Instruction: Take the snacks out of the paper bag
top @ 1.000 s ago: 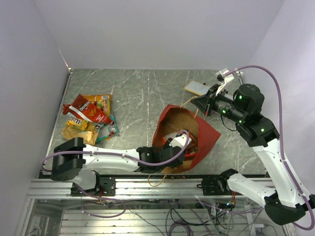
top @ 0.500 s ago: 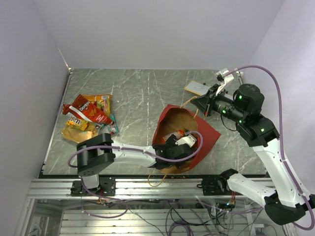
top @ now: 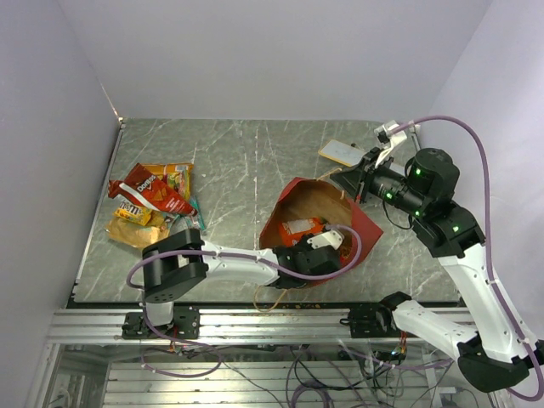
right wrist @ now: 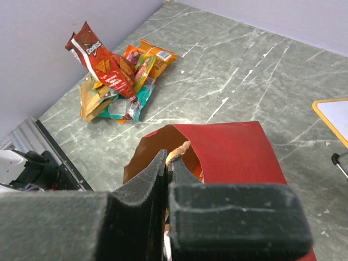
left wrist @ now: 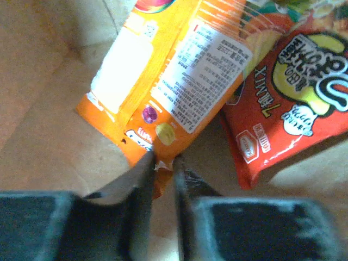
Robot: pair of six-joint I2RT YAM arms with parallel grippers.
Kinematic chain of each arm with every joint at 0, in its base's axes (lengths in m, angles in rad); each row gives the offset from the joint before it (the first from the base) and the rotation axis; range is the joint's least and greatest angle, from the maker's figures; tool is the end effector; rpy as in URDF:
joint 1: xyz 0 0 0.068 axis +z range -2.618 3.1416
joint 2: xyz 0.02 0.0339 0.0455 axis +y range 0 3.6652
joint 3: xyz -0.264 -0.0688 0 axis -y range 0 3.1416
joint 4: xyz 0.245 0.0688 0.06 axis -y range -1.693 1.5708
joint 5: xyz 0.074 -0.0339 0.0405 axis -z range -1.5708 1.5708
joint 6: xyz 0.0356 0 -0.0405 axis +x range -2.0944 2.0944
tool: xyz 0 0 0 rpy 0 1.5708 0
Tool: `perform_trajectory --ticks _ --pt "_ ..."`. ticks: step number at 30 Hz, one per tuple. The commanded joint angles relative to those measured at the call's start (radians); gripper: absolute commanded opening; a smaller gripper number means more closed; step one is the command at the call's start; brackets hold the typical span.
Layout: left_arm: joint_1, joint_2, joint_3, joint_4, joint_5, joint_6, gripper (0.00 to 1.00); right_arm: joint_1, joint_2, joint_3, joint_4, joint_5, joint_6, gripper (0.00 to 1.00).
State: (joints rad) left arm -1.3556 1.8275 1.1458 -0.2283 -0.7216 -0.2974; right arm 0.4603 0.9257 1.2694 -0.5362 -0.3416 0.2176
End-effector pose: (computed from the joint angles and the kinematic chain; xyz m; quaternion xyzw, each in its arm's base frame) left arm 0.1035 -0.3632 0.1815 0.3478 0.8218 0.0030 0.4513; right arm 0.1535 0.0894 0.4429 -0.1994 0.7419 0.3321 0.5474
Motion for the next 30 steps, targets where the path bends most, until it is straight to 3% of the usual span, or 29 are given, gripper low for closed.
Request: perform_trajectory --ticks 1,6,20,30 --pt "0.010 0.012 0.061 -0.041 -0.072 0.013 0.17 0.000 -0.013 0.004 0.019 0.017 0.005 0.00" --pt "0.010 -0.030 0.079 -0.082 -0.058 -0.001 0.07 0.000 -0.014 0.005 0.013 0.031 0.003 0.00" --pt "0.009 -0.272 0.021 -0.180 0.205 0.013 0.07 0.000 -0.020 -0.001 0.026 0.066 -0.012 0.00" --pt "0.009 -0.451 0.019 -0.195 0.243 -0.019 0.07 0.000 -0.031 -0.011 0.034 0.089 0.000 0.00"
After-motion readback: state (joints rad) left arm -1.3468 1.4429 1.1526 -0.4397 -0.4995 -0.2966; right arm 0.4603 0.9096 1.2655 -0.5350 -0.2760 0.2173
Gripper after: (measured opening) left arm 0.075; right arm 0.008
